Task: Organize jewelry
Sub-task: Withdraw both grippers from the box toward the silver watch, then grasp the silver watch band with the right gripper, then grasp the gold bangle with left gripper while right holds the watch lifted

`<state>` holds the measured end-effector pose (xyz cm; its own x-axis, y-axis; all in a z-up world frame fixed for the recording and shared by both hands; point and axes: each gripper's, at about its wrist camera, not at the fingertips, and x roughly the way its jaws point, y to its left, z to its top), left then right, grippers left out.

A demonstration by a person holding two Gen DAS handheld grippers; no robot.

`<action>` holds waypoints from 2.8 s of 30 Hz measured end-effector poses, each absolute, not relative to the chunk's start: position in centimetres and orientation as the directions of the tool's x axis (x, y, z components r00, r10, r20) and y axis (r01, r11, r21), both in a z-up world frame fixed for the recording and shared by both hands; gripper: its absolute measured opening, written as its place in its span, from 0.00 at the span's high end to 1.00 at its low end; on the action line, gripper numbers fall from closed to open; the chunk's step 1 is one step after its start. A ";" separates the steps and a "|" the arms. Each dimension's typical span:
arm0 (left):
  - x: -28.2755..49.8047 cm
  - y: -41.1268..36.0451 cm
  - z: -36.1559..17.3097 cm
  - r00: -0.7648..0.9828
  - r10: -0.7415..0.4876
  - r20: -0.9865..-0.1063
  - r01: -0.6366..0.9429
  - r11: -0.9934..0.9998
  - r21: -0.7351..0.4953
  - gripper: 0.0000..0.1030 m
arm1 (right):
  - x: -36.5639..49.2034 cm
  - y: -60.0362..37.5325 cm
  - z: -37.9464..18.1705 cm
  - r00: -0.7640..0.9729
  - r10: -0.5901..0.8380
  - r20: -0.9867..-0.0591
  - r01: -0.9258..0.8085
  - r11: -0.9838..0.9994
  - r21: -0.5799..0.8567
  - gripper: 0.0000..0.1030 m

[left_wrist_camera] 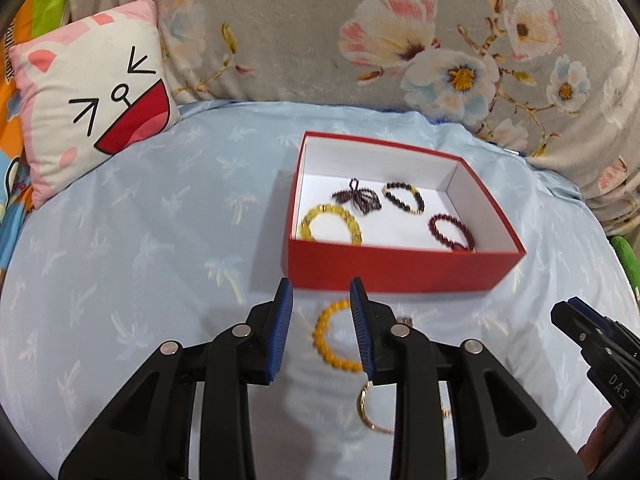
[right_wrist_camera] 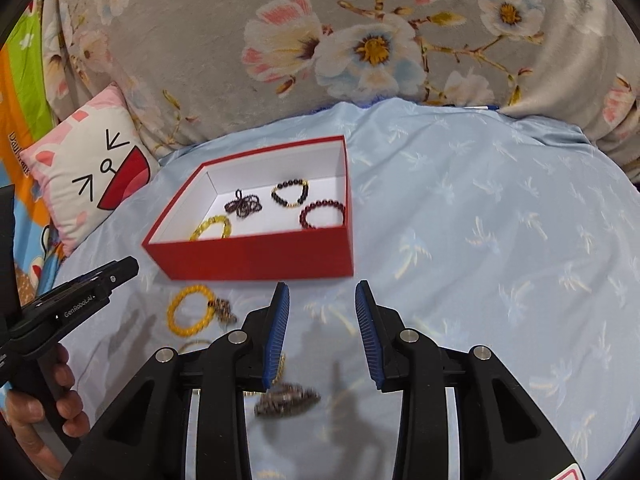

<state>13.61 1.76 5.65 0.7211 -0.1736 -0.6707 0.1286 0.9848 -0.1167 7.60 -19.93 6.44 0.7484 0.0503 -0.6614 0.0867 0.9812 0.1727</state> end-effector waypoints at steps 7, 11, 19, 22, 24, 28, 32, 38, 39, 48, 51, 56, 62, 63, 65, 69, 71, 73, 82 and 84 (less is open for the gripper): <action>10.9 1.4 4.0 0.701 -0.164 -0.694 0.129 0.986 -0.103 0.72 | 4.9 -19.3 4.3 0.716 0.056 -0.696 0.093 0.980 0.175 0.67; 9.7 1.1 3.0 0.692 -0.151 -0.705 0.125 0.988 -0.090 0.72 | 3.5 -18.8 3.3 0.707 0.053 -0.705 0.092 0.982 0.166 0.64; 7.8 0.8 1.6 0.694 -0.134 -0.708 0.120 0.990 -0.070 0.63 | 2.0 -18.0 1.8 0.687 0.066 -0.724 0.079 0.983 0.164 0.59; 7.4 0.7 1.3 0.695 -0.136 -0.706 0.126 0.990 -0.067 0.58 | 1.9 -17.6 1.3 0.678 0.068 -0.732 0.073 0.985 0.159 0.56; 7.1 0.6 1.1 0.698 -0.134 -0.703 0.126 0.990 -0.064 0.58 | 1.9 -17.2 1.2 0.677 0.067 -0.733 0.068 0.986 0.153 0.52; 6.9 0.7 0.7 0.699 -0.132 -0.703 0.120 0.991 -0.066 0.58 | 2.4 -16.6 1.0 0.672 0.073 -0.737 0.059 0.987 0.151 0.52; 7.0 0.9 0.4 0.688 -0.145 -0.711 0.117 0.989 -0.088 0.58 | 3.3 -16.7 0.4 0.654 0.120 -0.747 0.066 0.974 0.215 0.52; 7.3 1.3 0.0 0.670 -0.160 -0.725 0.110 0.987 -0.117 0.58 | 4.5 -16.1 0.2 0.644 0.136 -0.753 0.069 0.970 0.234 0.52; 7.4 1.4 0.0 0.667 -0.165 -0.726 0.110 0.986 -0.123 0.58 | 4.7 -15.9 0.2 0.644 0.133 -0.753 0.068 0.971 0.230 0.52; 7.4 1.5 -0.3 0.659 -0.174 -0.732 0.111 0.985 -0.134 0.58 | 6.3 -15.8 0.0 0.642 0.068 -0.764 0.086 0.984 0.159 0.56; 7.5 1.4 -0.3 0.656 -0.177 -0.734 0.113 0.984 -0.136 0.58 | 6.2 -15.8 -0.1 0.645 0.049 -0.762 0.085 0.987 0.135 0.61; 7.5 1.4 -0.3 0.655 -0.178 -0.734 0.114 0.984 -0.137 0.58 | 5.7 -16.3 -0.1 0.643 0.036 -0.765 0.080 0.990 0.113 0.75; 7.5 1.4 -0.3 0.656 -0.177 -0.734 0.113 0.984 -0.136 0.58 | 4.9 -17.2 -0.2 0.643 0.043 -0.764 0.085 0.988 0.127 0.81; 7.5 1.4 -0.3 0.656 -0.177 -0.734 0.113 0.984 -0.136 0.58 | 5.0 -17.1 -0.2 0.643 0.041 -0.764 0.085 0.989 0.125 0.81; 7.5 1.3 -0.3 0.655 -0.177 -0.734 0.114 0.984 -0.135 0.58 | 5.1 -17.0 -0.2 0.642 0.033 -0.766 0.086 0.990 0.115 0.80; 7.5 1.4 -0.3 0.655 -0.177 -0.734 0.113 0.984 -0.136 0.58 | 5.7 -16.5 -0.1 0.641 0.022 -0.767 0.084 0.991 0.099 0.73; 7.5 1.3 -0.3 0.655 -0.177 -0.734 0.113 0.984 -0.136 0.58 | 5.9 -16.2 -0.1 0.642 0.019 -0.766 0.082 0.992 0.093 0.72; 7.5 1.3 -0.3 0.655 -0.177 -0.734 0.113 0.984 -0.137 0.58 | 6.1 -16.3 -0.1 0.642 0.021 -0.766 0.082 0.992 0.096 0.75; 7.4 1.2 -0.3 0.658 -0.186 -0.729 0.122 0.983 -0.140 0.58 | 5.2 -17.4 -0.1 0.649 0.035 -0.760 0.107 0.985 0.138 0.79; 7.2 1.1 -0.3 0.658 -0.194 -0.727 0.127 0.981 -0.146 0.58 | 4.6 -17.8 -0.1 0.653 0.042 -0.756 0.113 0.982 0.152 0.79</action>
<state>7.24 1.13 -0.28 0.6583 -0.1938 -0.7274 0.1271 0.9810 -0.1464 4.63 -17.84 -0.07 0.6527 0.0420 -0.7565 0.1130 0.9819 0.1521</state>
